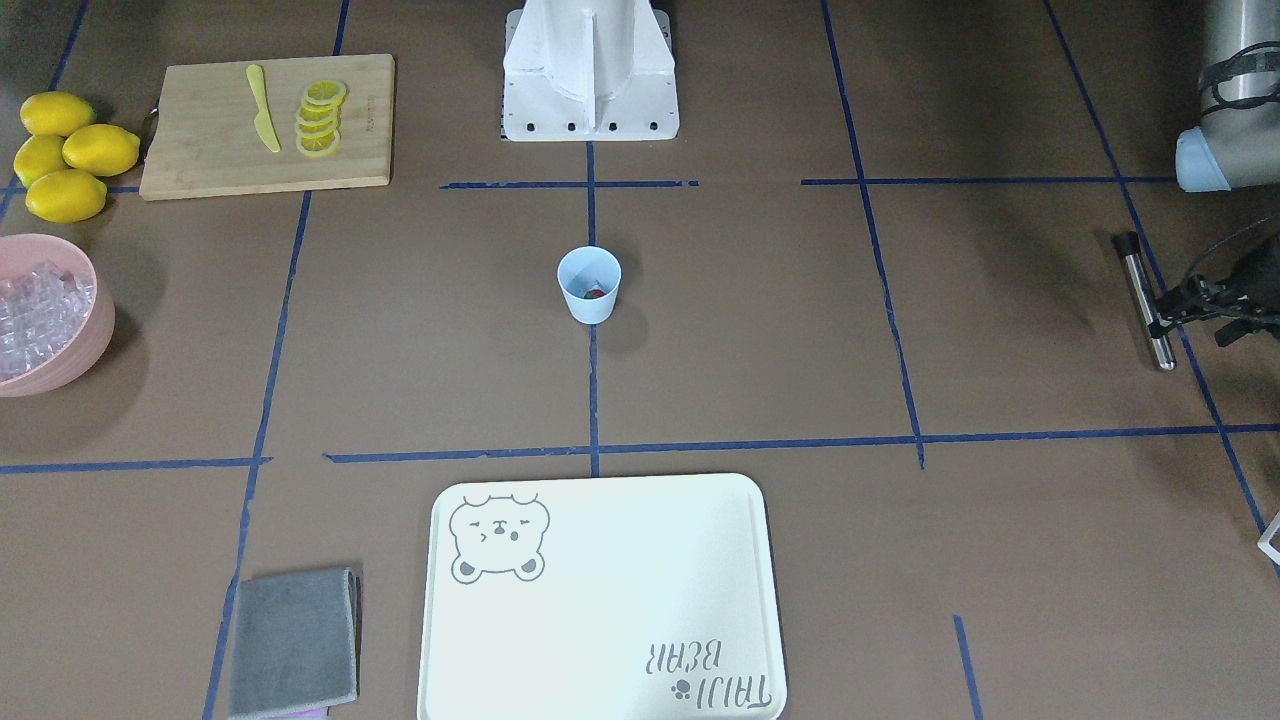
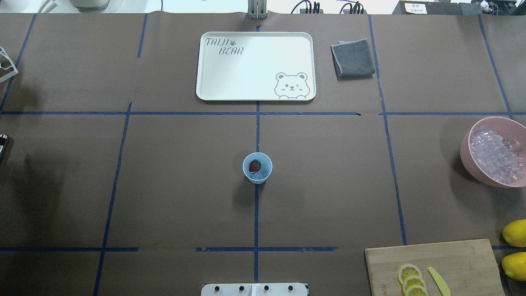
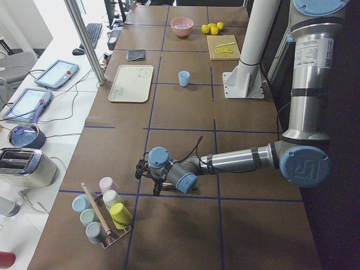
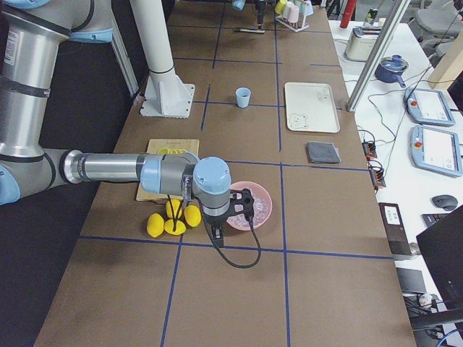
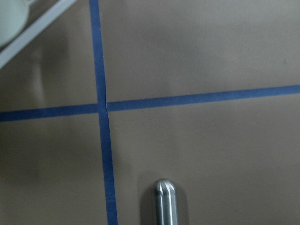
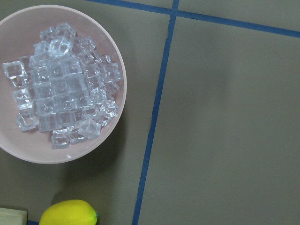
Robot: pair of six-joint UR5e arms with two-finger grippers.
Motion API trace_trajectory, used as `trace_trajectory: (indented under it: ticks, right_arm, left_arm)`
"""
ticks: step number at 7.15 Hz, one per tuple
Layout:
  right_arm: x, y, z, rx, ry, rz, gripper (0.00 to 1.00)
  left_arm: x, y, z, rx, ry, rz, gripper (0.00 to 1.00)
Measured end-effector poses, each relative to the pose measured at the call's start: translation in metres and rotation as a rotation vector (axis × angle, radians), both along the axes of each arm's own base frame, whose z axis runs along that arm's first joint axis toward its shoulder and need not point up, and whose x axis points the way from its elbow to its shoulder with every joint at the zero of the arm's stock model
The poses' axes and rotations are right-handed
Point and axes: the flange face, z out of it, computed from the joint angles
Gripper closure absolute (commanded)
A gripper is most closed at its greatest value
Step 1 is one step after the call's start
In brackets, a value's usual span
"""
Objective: Mash ice and strawberries in cup
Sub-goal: 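Move the left gripper back to the steel muddler on the table, then lower the left gripper and grasp the steel muddler upright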
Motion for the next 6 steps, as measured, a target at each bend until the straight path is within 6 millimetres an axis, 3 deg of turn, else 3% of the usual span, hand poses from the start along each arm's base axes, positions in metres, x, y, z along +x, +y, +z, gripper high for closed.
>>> trace_trajectory:
  ticks: [2,3,4,6]
  right_arm:
    - [0.0,0.0,0.0,0.0,0.0,0.0,0.01]
    - [0.0,0.0,0.0,0.0,0.0,0.0,0.01]
    - [0.0,0.0,0.0,0.0,0.0,0.001,0.01]
    - [0.0,0.0,0.001,-0.001,0.0,0.001,0.01]
  left_arm:
    - [0.01,0.003,0.003,-0.001,-0.005,0.018,0.01]
    - [0.015,0.004,0.004,-0.002,-0.007,0.027,0.08]
    - [0.018,0.005,0.005,-0.004,-0.008,0.034,0.24]
    - [0.02,0.006,0.007,-0.01,-0.01,0.038,0.29]
